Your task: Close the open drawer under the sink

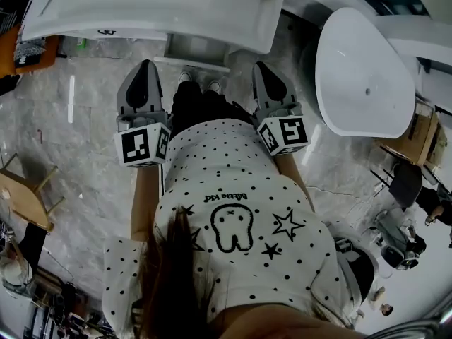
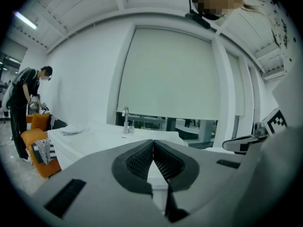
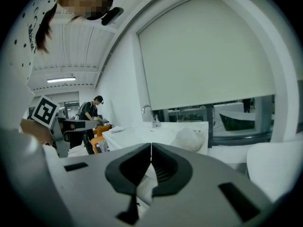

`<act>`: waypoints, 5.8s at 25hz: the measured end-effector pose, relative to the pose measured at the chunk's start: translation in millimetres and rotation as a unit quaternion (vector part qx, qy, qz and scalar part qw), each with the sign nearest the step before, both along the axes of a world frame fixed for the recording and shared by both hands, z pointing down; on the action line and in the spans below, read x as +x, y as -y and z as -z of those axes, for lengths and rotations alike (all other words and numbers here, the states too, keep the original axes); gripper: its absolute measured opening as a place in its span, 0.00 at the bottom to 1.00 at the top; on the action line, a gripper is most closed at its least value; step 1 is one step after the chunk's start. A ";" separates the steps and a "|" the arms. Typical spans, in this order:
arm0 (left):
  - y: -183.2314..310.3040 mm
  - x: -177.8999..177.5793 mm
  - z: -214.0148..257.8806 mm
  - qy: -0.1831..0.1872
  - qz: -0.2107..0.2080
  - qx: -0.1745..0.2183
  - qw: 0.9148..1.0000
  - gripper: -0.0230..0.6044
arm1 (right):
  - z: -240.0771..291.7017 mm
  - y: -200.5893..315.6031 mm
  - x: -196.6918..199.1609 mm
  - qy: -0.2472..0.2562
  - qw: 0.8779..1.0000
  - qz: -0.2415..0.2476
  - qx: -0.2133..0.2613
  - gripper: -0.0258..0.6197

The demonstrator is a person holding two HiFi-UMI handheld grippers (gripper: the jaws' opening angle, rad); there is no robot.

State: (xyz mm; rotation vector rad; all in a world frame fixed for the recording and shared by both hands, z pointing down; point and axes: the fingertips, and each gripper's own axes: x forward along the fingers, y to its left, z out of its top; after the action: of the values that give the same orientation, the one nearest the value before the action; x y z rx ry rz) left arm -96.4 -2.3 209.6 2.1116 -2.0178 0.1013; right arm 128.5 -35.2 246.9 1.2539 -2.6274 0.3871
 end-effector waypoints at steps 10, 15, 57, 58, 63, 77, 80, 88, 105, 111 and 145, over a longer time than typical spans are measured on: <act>-5.7 0.0 -29.5 0.005 -0.010 -0.060 0.998 0.05 | 5.6 -3.4 -4.8 -0.002 1.000 0.006 0.002 0.06; -12.5 0.5 -67.3 0.006 -0.017 -0.107 0.994 0.05 | 4.6 -4.5 -11.4 -0.006 1.000 0.021 -0.001 0.06; -25.9 51.8 -444.8 -0.049 -0.152 -0.310 0.937 0.20 | -150.6 -29.2 -62.6 -0.040 0.987 -0.074 -0.135 0.06; -24.9 54.3 -449.6 -0.051 -0.155 -0.310 0.937 0.21 | -155.3 -31.6 -61.5 -0.041 0.986 -0.080 -0.138 0.06; -12.1 61.5 -466.2 -0.055 -0.152 -0.303 0.939 0.25 | -171.1 -38.5 -61.6 -0.041 0.983 -0.105 -0.144 0.06; 16.1 78.5 -500.6 -0.034 -0.169 -0.321 0.931 0.26 | -187.1 -44.3 -70.1 -0.025 0.979 -0.121 -0.163 0.06; 15.7 77.3 -499.4 -0.033 -0.168 -0.313 0.934 0.26 | -190.0 -42.9 -69.9 -0.027 0.978 -0.124 -0.165 0.06; 14.4 76.2 -496.6 -0.040 -0.146 -0.313 0.938 0.25 | -194.8 -43.9 -62.6 -0.031 0.975 -0.136 -0.171 0.06; 15.7 78.0 -500.6 -0.046 -0.157 -0.316 0.935 0.25 | -204.6 -43.8 -56.7 -0.032 0.971 -0.149 -0.183 0.06; 16.7 76.0 -500.8 -0.051 -0.157 -0.316 0.934 0.25 | -206.9 -41.3 -59.0 -0.033 0.970 -0.150 -0.186 0.06; 35.2 79.9 -498.7 -0.053 -0.149 -0.315 0.936 0.25 | -212.4 -38.1 -53.6 -0.029 0.967 -0.160 -0.196 0.06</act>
State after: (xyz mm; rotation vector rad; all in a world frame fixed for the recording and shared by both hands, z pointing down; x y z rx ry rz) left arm -16.5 -37.5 708.3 1.9129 -1.3369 0.5828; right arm 74.9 2.9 459.2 1.5123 -2.1510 0.8590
